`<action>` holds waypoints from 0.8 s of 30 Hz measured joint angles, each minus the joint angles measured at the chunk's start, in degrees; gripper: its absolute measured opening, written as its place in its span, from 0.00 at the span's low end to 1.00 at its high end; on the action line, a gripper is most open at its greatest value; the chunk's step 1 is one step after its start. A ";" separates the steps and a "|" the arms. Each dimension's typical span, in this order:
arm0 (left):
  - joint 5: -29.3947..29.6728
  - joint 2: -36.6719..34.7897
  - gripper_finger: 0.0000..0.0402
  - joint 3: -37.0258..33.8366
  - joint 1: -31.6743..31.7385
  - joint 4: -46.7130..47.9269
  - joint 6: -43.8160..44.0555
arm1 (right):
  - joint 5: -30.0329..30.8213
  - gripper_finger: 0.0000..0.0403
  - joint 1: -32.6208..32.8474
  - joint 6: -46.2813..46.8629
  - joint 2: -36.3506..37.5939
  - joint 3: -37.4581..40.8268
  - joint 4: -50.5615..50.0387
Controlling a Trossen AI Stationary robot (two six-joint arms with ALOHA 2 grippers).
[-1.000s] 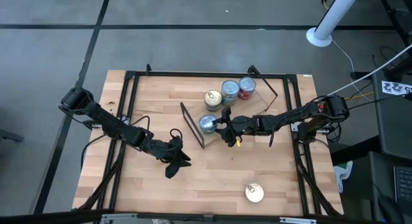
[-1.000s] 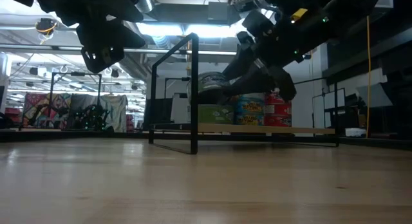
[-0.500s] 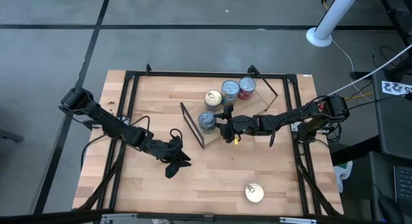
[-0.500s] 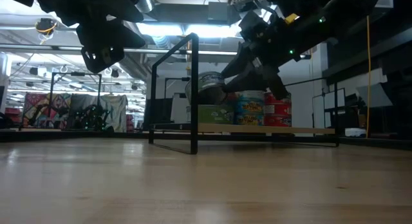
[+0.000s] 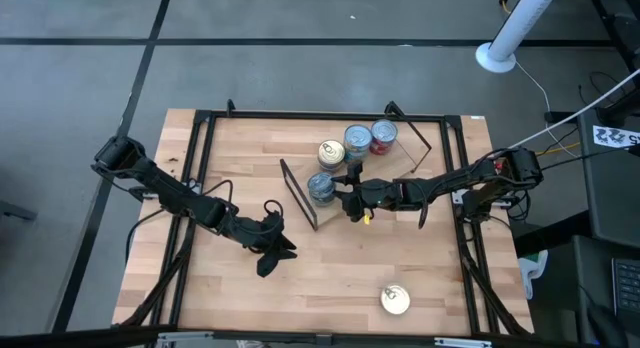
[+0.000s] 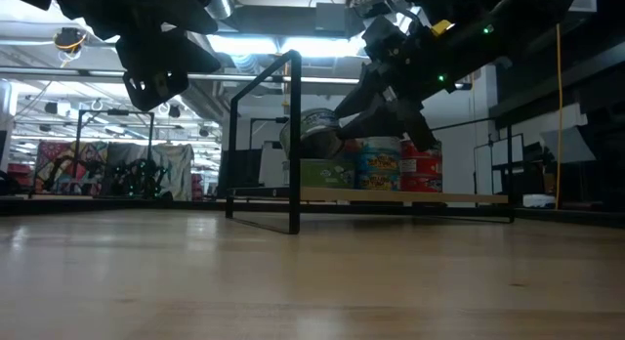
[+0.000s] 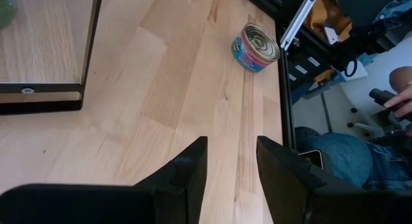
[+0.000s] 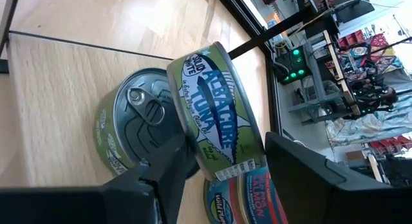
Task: Stack canned seafood by type on shelf
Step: Stack the green tuna can on top of the green tuna can on the shelf
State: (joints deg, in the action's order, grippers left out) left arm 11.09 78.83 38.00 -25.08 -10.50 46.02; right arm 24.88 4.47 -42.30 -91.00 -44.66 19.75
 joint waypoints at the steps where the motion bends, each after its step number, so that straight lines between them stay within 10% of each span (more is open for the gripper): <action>1: 0.02 0.00 0.32 0.00 0.00 0.00 0.00 | -0.13 0.51 0.00 0.00 0.00 0.00 0.13; 24: 0.07 0.00 0.32 0.00 -0.02 0.00 0.00 | 0.85 0.51 0.02 -0.32 0.00 0.00 -0.81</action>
State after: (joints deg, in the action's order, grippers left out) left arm 11.16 78.83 38.00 -25.10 -10.50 46.02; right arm 25.73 4.49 -42.62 -91.00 -44.66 18.94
